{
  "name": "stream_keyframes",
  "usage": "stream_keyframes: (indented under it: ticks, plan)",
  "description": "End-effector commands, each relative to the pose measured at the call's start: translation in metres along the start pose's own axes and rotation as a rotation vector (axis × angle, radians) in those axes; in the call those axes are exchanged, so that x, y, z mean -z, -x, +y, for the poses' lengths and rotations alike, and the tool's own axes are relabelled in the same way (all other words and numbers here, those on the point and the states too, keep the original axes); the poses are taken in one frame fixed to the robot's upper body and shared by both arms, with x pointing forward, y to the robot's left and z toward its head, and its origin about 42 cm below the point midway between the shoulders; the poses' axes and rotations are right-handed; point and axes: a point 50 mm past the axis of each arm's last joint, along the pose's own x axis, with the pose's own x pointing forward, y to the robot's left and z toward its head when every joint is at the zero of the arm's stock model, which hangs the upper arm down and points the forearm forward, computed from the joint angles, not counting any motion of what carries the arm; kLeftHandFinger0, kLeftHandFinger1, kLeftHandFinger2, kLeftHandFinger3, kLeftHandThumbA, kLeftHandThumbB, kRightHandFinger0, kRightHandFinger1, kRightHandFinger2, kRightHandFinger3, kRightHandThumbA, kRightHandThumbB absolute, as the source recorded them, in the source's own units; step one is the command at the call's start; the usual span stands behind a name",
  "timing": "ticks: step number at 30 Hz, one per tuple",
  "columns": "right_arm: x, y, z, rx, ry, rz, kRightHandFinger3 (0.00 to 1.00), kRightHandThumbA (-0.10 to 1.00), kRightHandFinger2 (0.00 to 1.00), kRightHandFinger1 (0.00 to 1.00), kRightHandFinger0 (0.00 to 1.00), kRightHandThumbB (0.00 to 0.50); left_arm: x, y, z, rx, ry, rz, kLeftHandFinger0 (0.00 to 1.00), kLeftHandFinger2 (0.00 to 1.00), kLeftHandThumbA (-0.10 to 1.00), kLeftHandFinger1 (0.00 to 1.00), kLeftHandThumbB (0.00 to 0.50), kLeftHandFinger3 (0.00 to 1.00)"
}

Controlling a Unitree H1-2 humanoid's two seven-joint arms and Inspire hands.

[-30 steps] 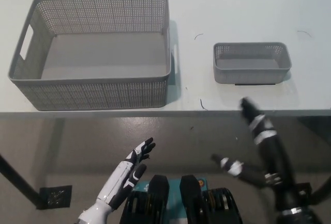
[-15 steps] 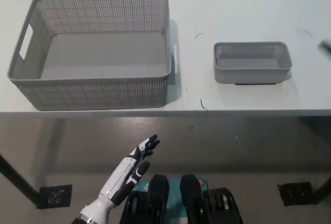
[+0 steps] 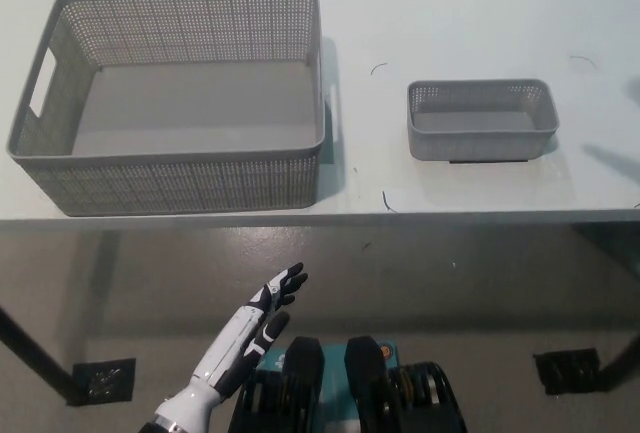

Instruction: Use the right hand to pick up a small rectangular container and put it into a bigger container on the left side

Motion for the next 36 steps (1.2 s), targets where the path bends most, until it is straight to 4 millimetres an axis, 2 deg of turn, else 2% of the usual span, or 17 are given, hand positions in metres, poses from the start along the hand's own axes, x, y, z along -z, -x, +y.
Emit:
stream_keyframes:
  ticks: [1, 2, 3, 7, 10, 13, 15, 18, 20, 22, 24, 26, 32, 36]
  plan:
    - [-0.045, -0.11, -0.07, -0.495, 0.369, 0.329, 1.0, 1.0, 1.0, 1.0, 1.0, 0.254, -0.014, -0.011, 0.018, -0.02, -0.009, -0.068, 1.0, 1.0, 1.0, 1.0, 0.36, 1.0]
    - [-0.039, -0.12, -0.065, -0.524, 0.419, 0.392, 1.0, 1.0, 1.0, 1.0, 1.0, 0.337, -0.014, -0.011, 0.018, -0.021, -0.008, -0.07, 1.0, 1.0, 1.0, 1.0, 0.358, 1.0]
    - [-0.037, -0.126, -0.061, -0.537, 0.438, 0.428, 1.0, 1.0, 1.0, 1.0, 1.0, 0.361, -0.014, -0.011, 0.018, -0.021, -0.007, -0.07, 1.0, 1.0, 1.0, 1.0, 0.358, 1.0]
    - [-0.033, -0.15, -0.039, -0.614, 0.468, 0.532, 1.0, 1.0, 1.0, 1.0, 1.0, 0.421, -0.013, -0.011, 0.018, -0.027, 0.003, -0.065, 1.0, 1.0, 1.0, 1.0, 0.365, 1.0]
    - [-0.032, -0.164, -0.025, -0.652, 0.468, 0.556, 1.0, 1.0, 1.0, 1.0, 1.0, 0.434, -0.012, -0.01, 0.019, -0.028, -0.001, -0.064, 1.0, 1.0, 1.0, 1.0, 0.366, 1.0]
    - [-0.029, -0.176, -0.009, -0.706, 0.539, 0.596, 1.0, 1.0, 1.0, 1.0, 1.0, 0.499, -0.013, -0.01, 0.019, -0.028, -0.005, -0.065, 1.0, 1.0, 1.0, 1.0, 0.362, 1.0]
    - [-0.027, -0.181, 0.001, -0.729, 0.548, 0.611, 1.0, 1.0, 1.0, 1.0, 1.0, 0.5, -0.012, -0.01, 0.018, -0.027, -0.006, -0.066, 1.0, 1.0, 1.0, 1.0, 0.359, 1.0]
    - [-0.027, -0.185, 0.016, -0.816, 0.57, 0.596, 1.0, 1.0, 1.0, 1.0, 1.0, 0.445, -0.012, -0.01, 0.019, -0.029, -0.003, -0.071, 1.0, 1.0, 1.0, 1.0, 0.345, 1.0]
    - [-0.025, -0.186, 0.024, -0.834, 0.571, 0.609, 1.0, 1.0, 1.0, 1.0, 1.0, 0.431, -0.013, -0.01, 0.019, -0.027, -0.009, -0.068, 1.0, 1.0, 1.0, 1.0, 0.341, 1.0]
    - [-0.021, -0.184, 0.032, -0.864, 0.574, 0.63, 1.0, 1.0, 1.0, 1.0, 1.0, 0.448, -0.014, -0.01, 0.019, -0.027, -0.008, -0.062, 1.0, 1.0, 1.0, 1.0, 0.346, 1.0]
    - [-0.013, -0.181, 0.043, -0.886, 0.561, 0.629, 1.0, 1.0, 1.0, 1.0, 1.0, 0.439, -0.014, -0.01, 0.019, -0.028, -0.008, -0.062, 1.0, 1.0, 1.0, 1.0, 0.348, 1.0]
    - [-0.008, -0.179, 0.052, -0.894, 0.586, 0.673, 1.0, 1.0, 1.0, 1.0, 1.0, 0.472, -0.014, -0.01, 0.018, -0.027, -0.008, -0.064, 1.0, 1.0, 1.0, 1.0, 0.348, 1.0]
    - [-0.003, -0.176, 0.073, -0.94, 0.607, 0.685, 1.0, 1.0, 1.0, 1.0, 1.0, 0.437, -0.014, -0.01, 0.019, -0.028, -0.017, -0.069, 1.0, 1.0, 1.0, 1.0, 0.356, 1.0]
    - [0.003, -0.171, 0.09, -0.952, 0.616, 0.705, 1.0, 1.0, 1.0, 1.0, 1.0, 0.44, -0.015, -0.011, 0.019, -0.025, -0.019, -0.072, 1.0, 1.0, 1.0, 1.0, 0.367, 1.0]
